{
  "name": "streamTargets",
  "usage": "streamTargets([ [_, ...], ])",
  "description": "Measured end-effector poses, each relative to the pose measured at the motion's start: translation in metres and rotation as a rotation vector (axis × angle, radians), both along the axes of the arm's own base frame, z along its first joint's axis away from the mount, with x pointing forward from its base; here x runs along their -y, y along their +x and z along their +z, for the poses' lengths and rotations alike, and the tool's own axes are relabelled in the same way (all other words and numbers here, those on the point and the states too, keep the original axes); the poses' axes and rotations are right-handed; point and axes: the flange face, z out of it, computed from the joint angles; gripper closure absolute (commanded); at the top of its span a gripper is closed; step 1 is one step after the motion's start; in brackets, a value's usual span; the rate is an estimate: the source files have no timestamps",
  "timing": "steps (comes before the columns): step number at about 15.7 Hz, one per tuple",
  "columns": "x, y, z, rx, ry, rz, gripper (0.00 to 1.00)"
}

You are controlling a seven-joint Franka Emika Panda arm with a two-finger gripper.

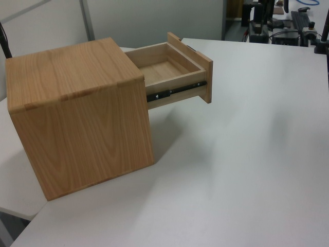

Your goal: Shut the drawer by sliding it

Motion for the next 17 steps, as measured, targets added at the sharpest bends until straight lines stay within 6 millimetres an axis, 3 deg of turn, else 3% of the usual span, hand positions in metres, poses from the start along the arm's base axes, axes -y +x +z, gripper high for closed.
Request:
streamTargets([
  [3, -0.003, 0.002, -0.002, -0.009, 0.004, 0.176, 0.19],
  [7, -0.014, 0.012, -0.012, -0.010, 0.004, 0.295, 0.65],
  [9, -0.027, 0.023, -0.020, 0.013, -0.003, 0.327, 0.80],
  [12, -0.050, 0.041, -0.031, 0.033, -0.009, 0.373, 0.85],
  [15, -0.072, 0.059, -0.037, 0.057, -0.016, 0.410, 1.00],
  [17, -0.085, 0.074, -0.041, 0.081, -0.022, 0.434, 1.00],
])
